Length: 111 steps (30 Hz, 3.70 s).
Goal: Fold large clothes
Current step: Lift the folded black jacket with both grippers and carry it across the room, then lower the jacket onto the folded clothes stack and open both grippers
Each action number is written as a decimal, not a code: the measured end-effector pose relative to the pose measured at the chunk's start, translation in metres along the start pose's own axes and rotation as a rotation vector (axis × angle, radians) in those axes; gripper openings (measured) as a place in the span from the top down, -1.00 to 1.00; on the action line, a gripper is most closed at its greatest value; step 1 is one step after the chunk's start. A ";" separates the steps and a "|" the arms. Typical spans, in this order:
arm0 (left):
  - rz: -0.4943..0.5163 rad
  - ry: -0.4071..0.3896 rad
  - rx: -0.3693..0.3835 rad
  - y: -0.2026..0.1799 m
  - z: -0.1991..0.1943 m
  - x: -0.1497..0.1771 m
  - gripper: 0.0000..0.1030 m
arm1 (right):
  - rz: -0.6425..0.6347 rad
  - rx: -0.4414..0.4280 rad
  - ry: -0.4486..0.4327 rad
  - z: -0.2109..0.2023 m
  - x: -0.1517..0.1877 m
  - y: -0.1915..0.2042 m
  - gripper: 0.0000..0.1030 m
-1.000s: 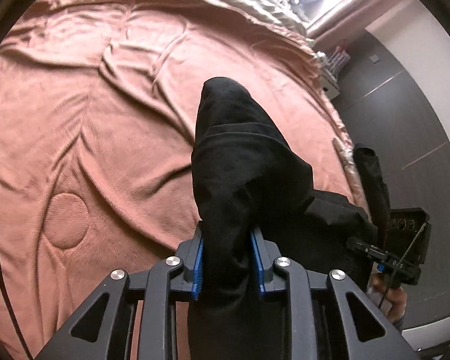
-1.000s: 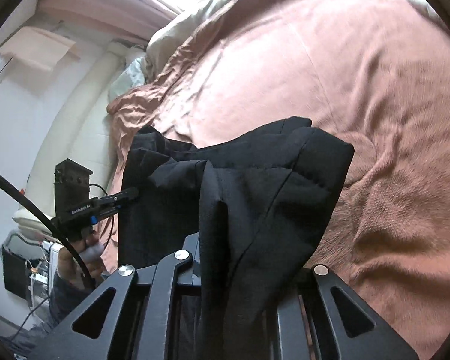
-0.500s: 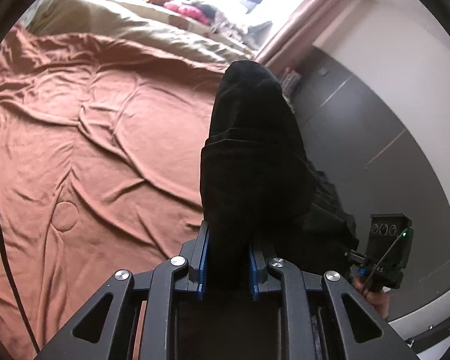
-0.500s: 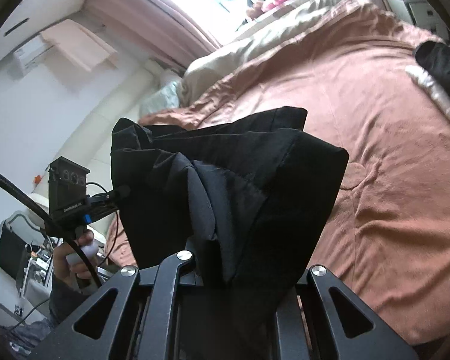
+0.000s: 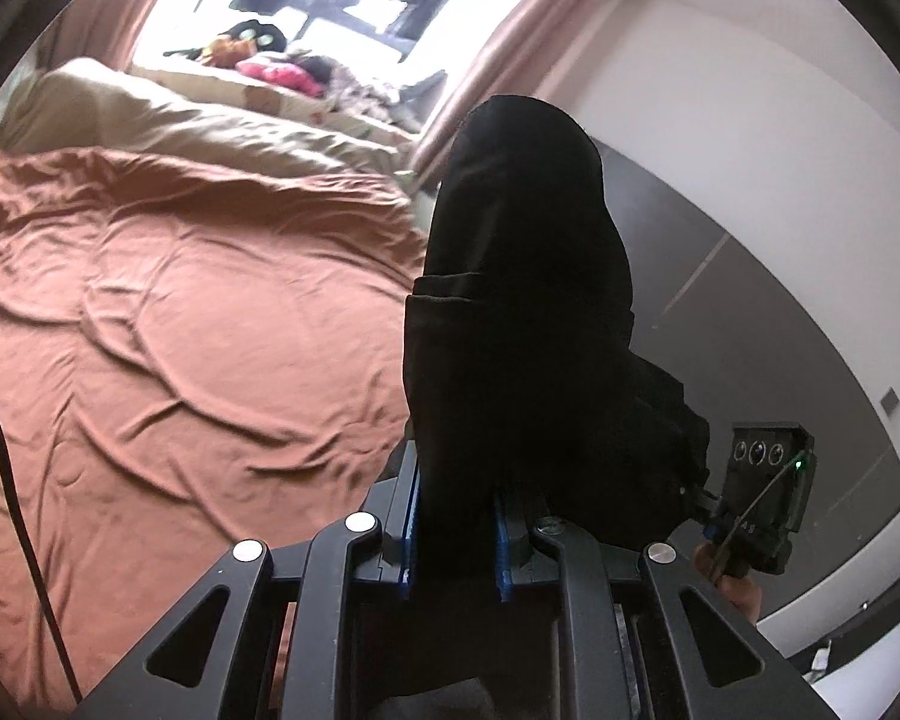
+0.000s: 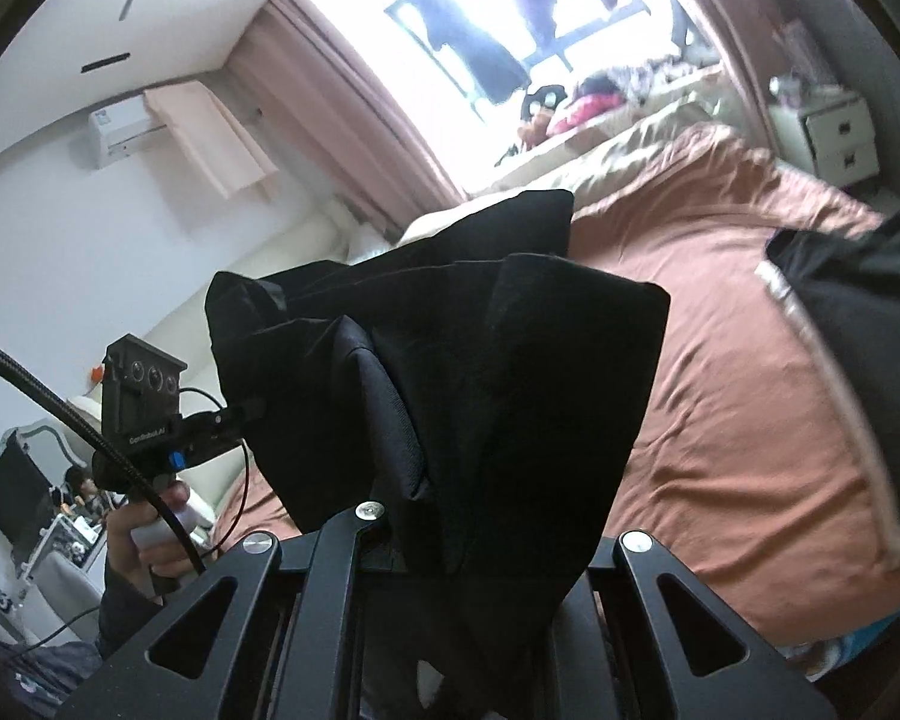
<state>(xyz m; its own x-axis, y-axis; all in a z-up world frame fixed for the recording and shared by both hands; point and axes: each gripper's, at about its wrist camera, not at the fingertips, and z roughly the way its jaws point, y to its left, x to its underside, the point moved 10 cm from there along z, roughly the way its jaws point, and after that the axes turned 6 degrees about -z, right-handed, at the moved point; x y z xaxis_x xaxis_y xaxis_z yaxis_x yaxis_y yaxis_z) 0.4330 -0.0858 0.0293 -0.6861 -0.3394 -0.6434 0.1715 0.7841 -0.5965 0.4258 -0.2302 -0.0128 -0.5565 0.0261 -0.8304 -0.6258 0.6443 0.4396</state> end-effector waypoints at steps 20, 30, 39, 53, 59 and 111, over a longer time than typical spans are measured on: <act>0.099 0.023 0.166 -0.197 0.091 -0.006 0.64 | -0.090 0.221 -0.183 -0.122 -0.033 -0.028 0.86; 0.147 0.069 0.238 -0.266 0.138 -0.003 0.64 | -0.098 0.318 -0.253 -0.159 -0.023 -0.021 0.87; 0.147 0.108 0.246 -0.286 0.188 -0.010 0.64 | -0.084 0.377 -0.240 -0.135 -0.018 -0.022 0.88; 0.132 0.202 0.139 -0.223 0.327 -0.043 0.63 | 0.014 0.463 -0.126 -0.006 -0.008 -0.074 0.89; 0.123 0.258 0.061 -0.174 0.379 -0.048 0.63 | 0.057 0.482 -0.051 0.057 0.002 -0.094 0.89; 0.151 0.273 -0.237 -0.048 0.490 -0.071 0.24 | 0.518 0.764 0.010 -0.081 0.156 -0.031 -0.47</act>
<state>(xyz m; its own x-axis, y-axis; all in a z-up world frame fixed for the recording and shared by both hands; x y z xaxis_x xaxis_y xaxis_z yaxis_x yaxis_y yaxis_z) 0.8203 -0.3535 -0.1314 -0.8339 -0.0850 -0.5453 0.1393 0.9237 -0.3569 0.3142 -0.3086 -0.1280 -0.6735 0.4474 -0.5884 0.2314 0.8836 0.4070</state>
